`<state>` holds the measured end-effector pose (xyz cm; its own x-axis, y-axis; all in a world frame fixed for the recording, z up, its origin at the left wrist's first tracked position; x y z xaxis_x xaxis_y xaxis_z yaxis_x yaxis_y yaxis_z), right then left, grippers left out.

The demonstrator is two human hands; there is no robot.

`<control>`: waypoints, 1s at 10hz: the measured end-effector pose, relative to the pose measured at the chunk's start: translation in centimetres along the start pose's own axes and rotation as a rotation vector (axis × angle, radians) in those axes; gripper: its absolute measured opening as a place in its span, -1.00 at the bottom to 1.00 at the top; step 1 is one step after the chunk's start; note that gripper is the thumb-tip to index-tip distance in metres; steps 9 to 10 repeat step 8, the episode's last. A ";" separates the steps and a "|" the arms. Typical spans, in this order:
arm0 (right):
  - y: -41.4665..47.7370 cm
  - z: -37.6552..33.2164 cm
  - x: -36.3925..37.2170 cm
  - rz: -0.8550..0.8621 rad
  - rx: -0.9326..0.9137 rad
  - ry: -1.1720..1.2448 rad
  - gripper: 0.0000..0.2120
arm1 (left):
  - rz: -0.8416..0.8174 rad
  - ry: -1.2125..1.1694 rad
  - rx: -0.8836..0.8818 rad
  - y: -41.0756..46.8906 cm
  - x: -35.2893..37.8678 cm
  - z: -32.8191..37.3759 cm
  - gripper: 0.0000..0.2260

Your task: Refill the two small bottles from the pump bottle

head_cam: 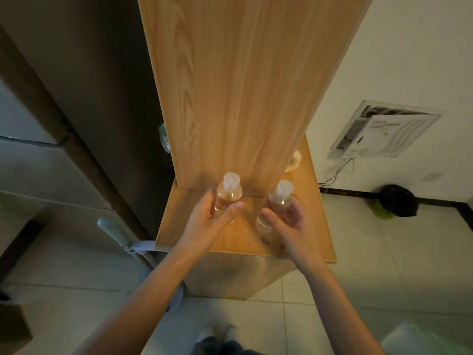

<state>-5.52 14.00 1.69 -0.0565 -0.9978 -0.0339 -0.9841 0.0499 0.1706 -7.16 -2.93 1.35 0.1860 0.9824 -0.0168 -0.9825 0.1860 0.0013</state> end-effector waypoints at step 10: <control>-0.5 2.1 -1.0 -0.103 0.014 -0.083 -0.30 | 0.029 0.052 -0.083 0.8 -0.5 -3.0 -0.45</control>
Point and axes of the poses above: each hand's wrist, its own y-axis towards the middle knuckle, its own x-axis out of the palm, z = x × y, the point moved 6 cm from there along y, towards the middle knuckle, and after that the axes turned 5 degrees about -x, right-handed, at the moved point
